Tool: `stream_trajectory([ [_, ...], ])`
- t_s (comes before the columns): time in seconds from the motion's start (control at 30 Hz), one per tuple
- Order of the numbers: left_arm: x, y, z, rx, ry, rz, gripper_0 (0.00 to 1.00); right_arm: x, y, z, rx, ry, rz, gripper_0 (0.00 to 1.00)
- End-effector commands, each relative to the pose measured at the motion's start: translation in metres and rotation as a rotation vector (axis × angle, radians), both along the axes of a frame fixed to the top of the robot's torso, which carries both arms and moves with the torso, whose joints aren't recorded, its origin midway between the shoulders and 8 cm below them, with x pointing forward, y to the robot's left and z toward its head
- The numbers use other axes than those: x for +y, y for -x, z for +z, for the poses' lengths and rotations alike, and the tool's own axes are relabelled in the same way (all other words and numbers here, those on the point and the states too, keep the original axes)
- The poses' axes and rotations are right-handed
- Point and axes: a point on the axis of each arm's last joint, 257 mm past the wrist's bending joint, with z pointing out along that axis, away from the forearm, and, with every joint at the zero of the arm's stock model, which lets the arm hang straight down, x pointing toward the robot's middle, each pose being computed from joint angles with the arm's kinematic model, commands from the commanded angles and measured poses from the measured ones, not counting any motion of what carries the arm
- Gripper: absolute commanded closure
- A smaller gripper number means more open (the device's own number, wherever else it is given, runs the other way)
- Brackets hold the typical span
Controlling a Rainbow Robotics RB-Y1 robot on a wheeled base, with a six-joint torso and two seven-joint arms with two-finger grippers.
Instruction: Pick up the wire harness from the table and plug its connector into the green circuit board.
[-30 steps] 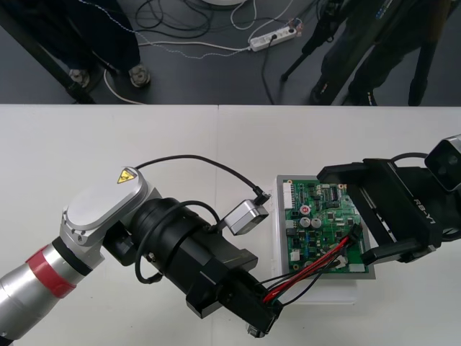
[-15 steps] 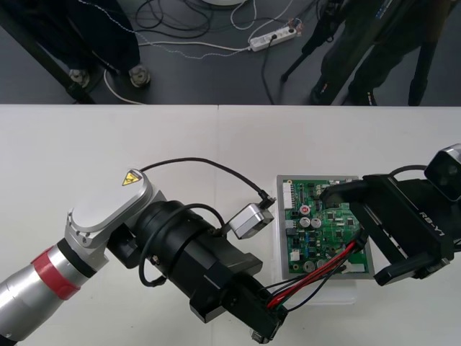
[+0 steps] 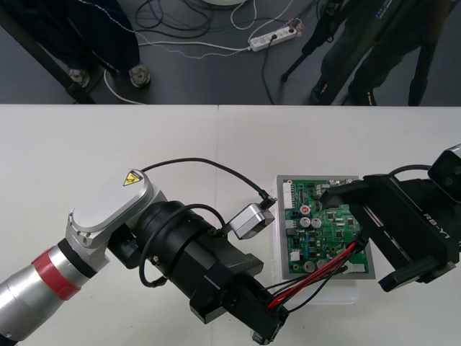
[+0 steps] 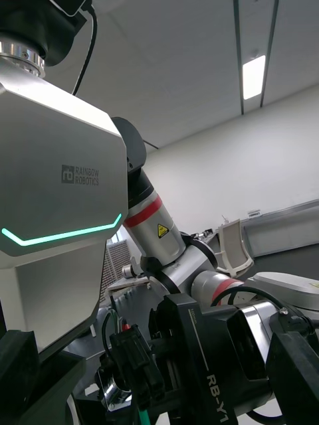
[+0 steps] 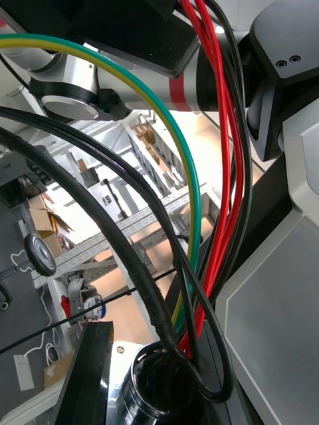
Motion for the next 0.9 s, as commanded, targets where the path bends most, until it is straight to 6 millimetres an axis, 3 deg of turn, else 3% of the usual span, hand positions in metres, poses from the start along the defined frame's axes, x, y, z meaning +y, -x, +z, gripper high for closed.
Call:
stream_trajectory([
  [0.03, -0.002, 0.016, 0.016, 0.008, 0.011, -0.094, 1.0, 0.0, 0.017, -0.002, 0.05, 0.026, 0.06, 0.0],
  [0.4, -0.001, 0.016, 0.02, 0.015, 0.023, -0.096, 1.0, 0.002, 0.029, 0.002, 0.042, 0.014, 0.088, 0.0],
  [0.9, 0.0, 0.015, 0.019, 0.014, 0.021, -0.095, 1.0, 0.002, 0.031, 0.004, 0.032, 0.01, 0.093, 0.0],
])
